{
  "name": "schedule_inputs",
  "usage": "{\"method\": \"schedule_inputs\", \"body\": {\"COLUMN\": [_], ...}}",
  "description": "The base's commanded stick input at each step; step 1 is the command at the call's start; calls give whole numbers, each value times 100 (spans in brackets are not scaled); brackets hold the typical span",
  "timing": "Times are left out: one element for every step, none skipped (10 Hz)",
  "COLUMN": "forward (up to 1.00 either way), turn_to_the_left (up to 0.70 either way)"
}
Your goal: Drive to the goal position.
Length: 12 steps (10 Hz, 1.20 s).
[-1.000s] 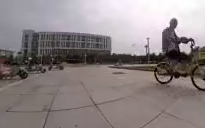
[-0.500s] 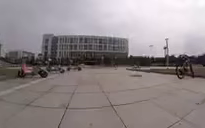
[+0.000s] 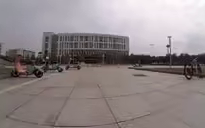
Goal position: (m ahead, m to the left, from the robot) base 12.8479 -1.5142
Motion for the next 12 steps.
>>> {"method": "schedule_inputs", "body": {"forward": [100,100,100,100,100,100,100,100,100,100,100,100], "turn_to_the_left": [0,0,-2,-5,0,0,0,0,0,0,0,0]}}
